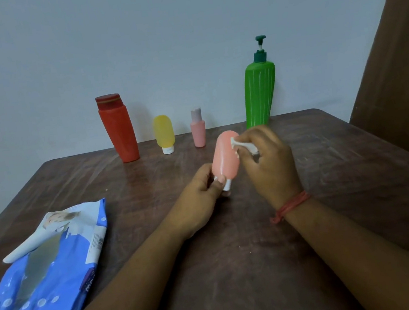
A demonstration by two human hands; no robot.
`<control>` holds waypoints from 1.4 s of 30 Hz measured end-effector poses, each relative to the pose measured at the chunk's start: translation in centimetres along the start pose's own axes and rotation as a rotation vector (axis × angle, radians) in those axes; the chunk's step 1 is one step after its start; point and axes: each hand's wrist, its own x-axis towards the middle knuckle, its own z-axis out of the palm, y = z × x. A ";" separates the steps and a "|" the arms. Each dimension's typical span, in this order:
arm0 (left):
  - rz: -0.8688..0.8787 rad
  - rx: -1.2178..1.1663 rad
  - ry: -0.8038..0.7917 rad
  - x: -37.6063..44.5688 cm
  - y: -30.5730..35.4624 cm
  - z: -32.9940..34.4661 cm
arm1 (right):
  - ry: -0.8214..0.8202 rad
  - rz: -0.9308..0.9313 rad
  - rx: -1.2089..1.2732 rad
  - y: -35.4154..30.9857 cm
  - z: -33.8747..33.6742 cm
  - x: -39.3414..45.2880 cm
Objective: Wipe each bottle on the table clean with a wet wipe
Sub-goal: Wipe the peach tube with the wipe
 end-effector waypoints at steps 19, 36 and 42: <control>0.069 0.412 0.011 0.0 0.6 0.4 | -0.095 -0.017 -0.263 1.0 -0.8 1.8; -0.010 -0.139 0.023 -0.1 -0.1 0.1 | -0.090 0.711 0.893 0.0 -0.4 0.2; -0.020 -0.252 0.118 0.0 -0.1 -0.2 | -0.334 0.688 0.704 -0.6 1.5 -2.1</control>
